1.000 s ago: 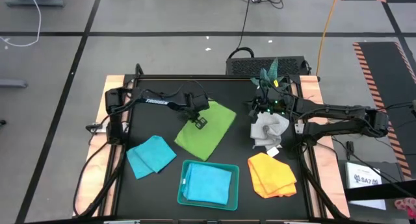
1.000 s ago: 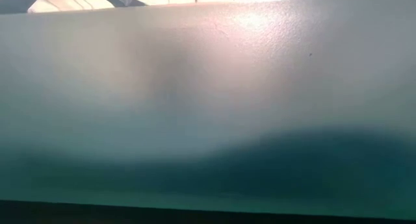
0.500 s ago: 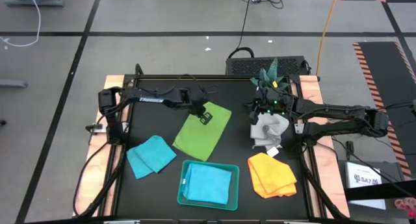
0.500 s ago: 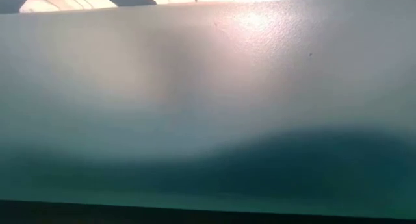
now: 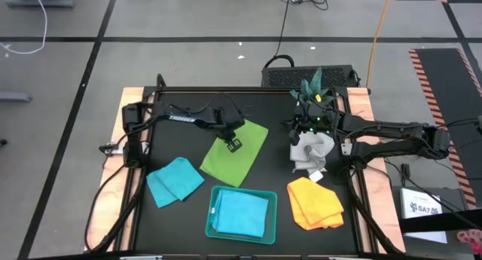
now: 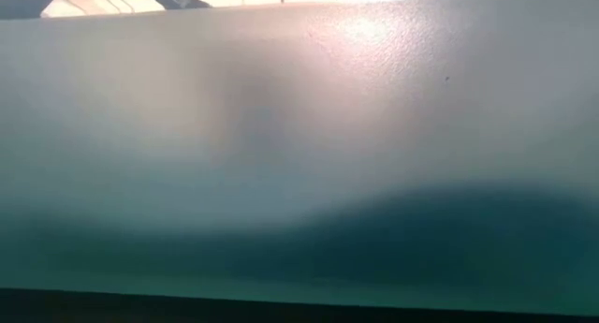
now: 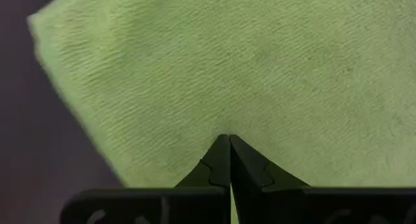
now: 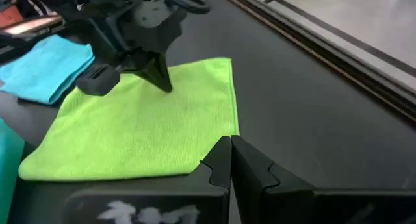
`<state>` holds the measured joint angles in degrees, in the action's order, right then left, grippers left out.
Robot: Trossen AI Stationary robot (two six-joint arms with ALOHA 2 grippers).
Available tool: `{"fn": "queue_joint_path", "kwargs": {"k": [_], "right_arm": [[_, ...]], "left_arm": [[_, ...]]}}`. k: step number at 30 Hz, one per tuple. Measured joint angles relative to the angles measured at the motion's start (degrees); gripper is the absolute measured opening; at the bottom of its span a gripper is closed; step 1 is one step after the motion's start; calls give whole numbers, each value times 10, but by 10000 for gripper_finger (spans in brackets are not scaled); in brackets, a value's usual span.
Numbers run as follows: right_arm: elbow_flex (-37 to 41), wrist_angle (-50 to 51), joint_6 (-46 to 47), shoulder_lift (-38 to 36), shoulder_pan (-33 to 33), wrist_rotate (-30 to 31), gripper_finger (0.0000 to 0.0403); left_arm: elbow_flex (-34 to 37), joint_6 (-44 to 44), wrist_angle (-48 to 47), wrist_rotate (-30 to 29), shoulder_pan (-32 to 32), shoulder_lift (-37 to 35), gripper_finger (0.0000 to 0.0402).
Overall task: Fold microfiber towels
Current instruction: Fold the green microfiber cloth into the bin
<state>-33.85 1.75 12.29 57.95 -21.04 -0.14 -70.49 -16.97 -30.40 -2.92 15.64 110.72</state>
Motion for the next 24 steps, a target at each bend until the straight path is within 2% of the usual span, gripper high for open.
{"fn": "queue_joint_path", "kwargs": {"k": [6, 13, 17, 21, 24], "right_arm": [[0, 10, 1, 1, 1, -2, 0], [-1, 10, -11, 31, 2, -46, 0], [0, -4, -27, 90, 1, -77, 0], [0, -96, -36, 176, 2, -134, 0], [-7, -169, -29, 233, 5, -153, 0]], "left_arm": [[-3, -13, 16, -47, 22, 14, 1], [-1, -48, 42, -51, 65, 15, 1], [-1, -67, 71, -46, 73, 14, 1], [-1, -92, 106, -46, 76, 14, 1], [-2, -94, 106, -44, 74, 4, 1]]}}
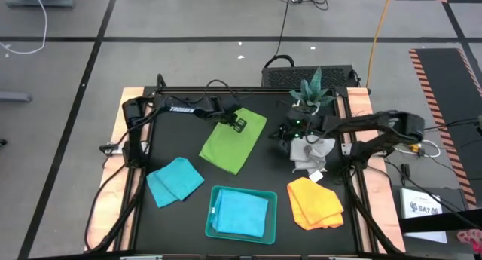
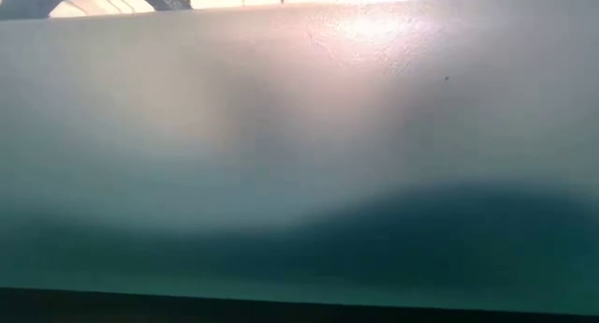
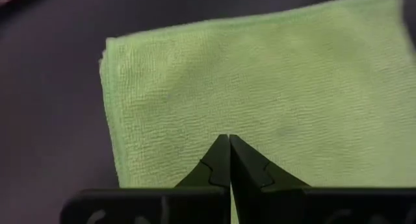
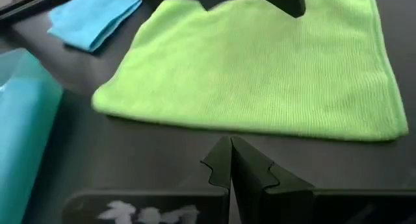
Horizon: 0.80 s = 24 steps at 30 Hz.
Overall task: Fold microfiber towels
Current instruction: Fold the green microfiber cloth into the bin
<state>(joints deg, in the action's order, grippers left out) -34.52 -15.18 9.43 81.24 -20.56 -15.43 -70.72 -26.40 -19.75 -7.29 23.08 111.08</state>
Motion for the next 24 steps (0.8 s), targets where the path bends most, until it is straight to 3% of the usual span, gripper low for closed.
{"fn": "queue_joint_path", "kwargs": {"k": [12, 24], "right_arm": [[-83, -4, -61, 153, 65, 8, 0], [-227, 55, -148, 260, 90, 19, 0]], "left_arm": [[-4, -4, -62, -33, -18, -86, 1], [-4, -22, -128, -43, -20, -100, 1]]}}
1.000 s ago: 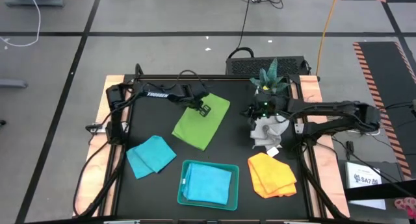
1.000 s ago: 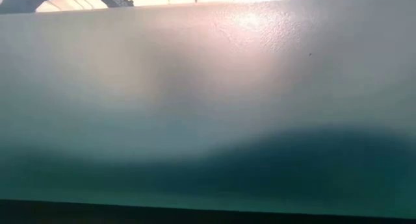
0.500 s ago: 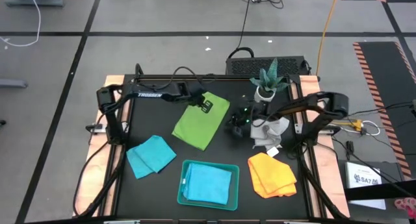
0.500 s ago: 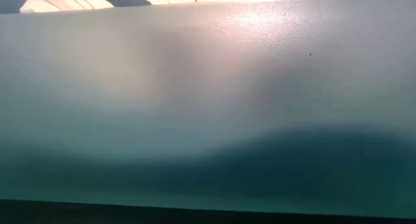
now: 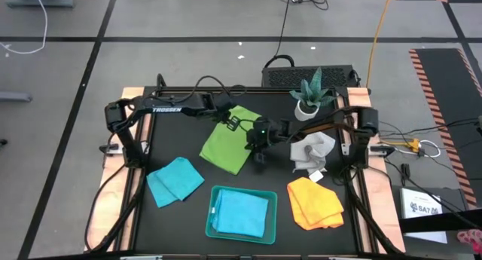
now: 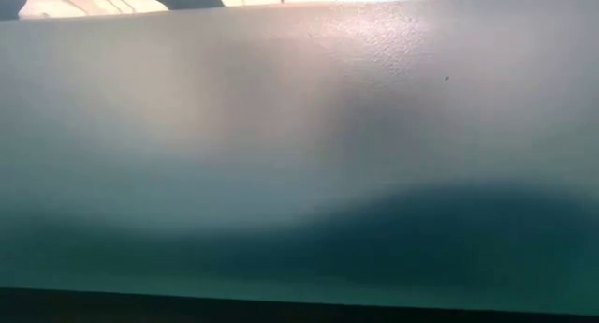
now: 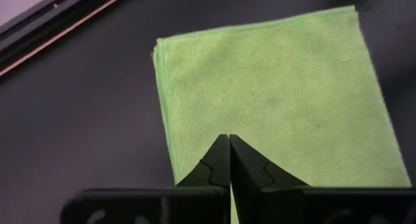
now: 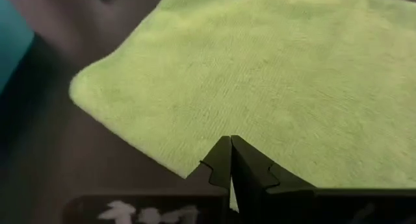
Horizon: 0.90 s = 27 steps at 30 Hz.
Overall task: Fold microfiber towels
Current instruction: Fold the green microfiber cloth into the bin
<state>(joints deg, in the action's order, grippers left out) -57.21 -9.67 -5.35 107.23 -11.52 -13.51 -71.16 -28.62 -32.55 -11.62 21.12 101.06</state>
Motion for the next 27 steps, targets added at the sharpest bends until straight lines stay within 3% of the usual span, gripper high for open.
{"fn": "queue_joint_path", "kwargs": {"k": [8, 21, 27], "right_arm": [[-5, 57, -6, 15, 2, -2, 0], [1, 212, -144, -26, -25, -3, 0], [4, 267, -211, -64, -57, 50, 0]], "left_arm": [[0, -2, -18, 0, 1, 0, 1], [0, -4, -19, 15, -2, 0, 1], [0, -1, -19, 16, -3, 0, 1]]}}
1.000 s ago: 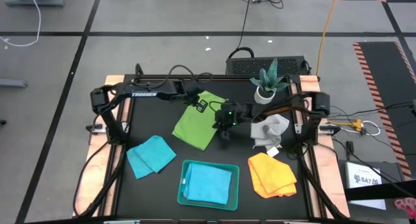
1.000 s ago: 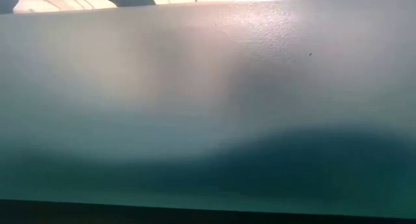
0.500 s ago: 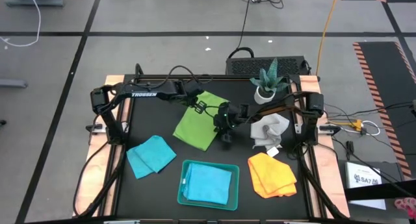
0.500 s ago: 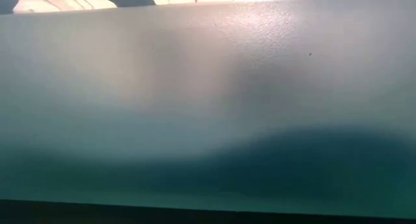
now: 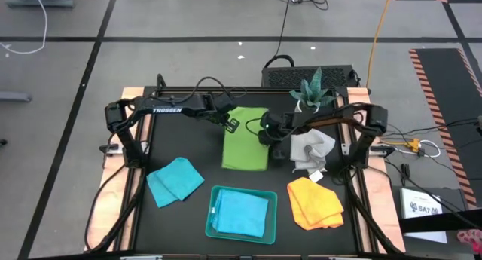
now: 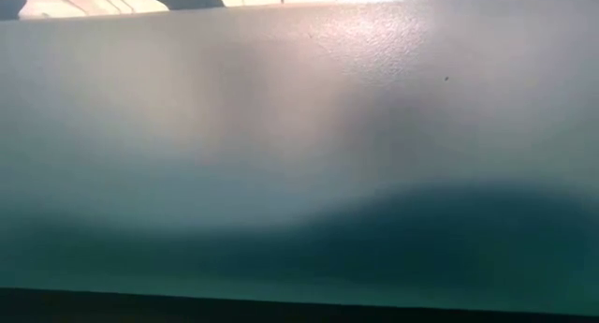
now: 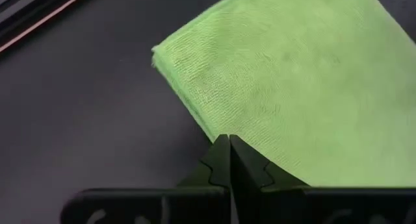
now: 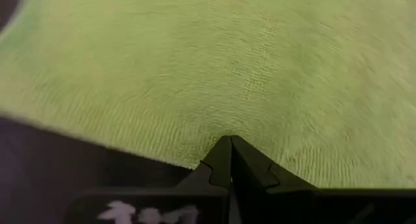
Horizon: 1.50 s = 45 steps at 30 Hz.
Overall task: Fold microfiber towels
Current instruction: Fold the green microfiber cloth into the bin
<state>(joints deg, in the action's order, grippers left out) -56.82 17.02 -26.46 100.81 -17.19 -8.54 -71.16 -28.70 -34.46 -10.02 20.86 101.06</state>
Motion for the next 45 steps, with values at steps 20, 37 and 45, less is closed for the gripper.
{"fn": "queue_joint_path", "kwargs": {"k": [20, 37, 45], "right_arm": [[-1, -11, 21, -65, -73, 28, 0], [-14, -67, 192, -65, -195, -3, 84], [-15, -96, 243, -65, -214, -37, 154]], "left_arm": [[0, -3, 26, 81, 55, 0, 6], [0, -1, 67, 115, 108, 7, 137], [0, -16, 84, 161, 126, 48, 149]]}}
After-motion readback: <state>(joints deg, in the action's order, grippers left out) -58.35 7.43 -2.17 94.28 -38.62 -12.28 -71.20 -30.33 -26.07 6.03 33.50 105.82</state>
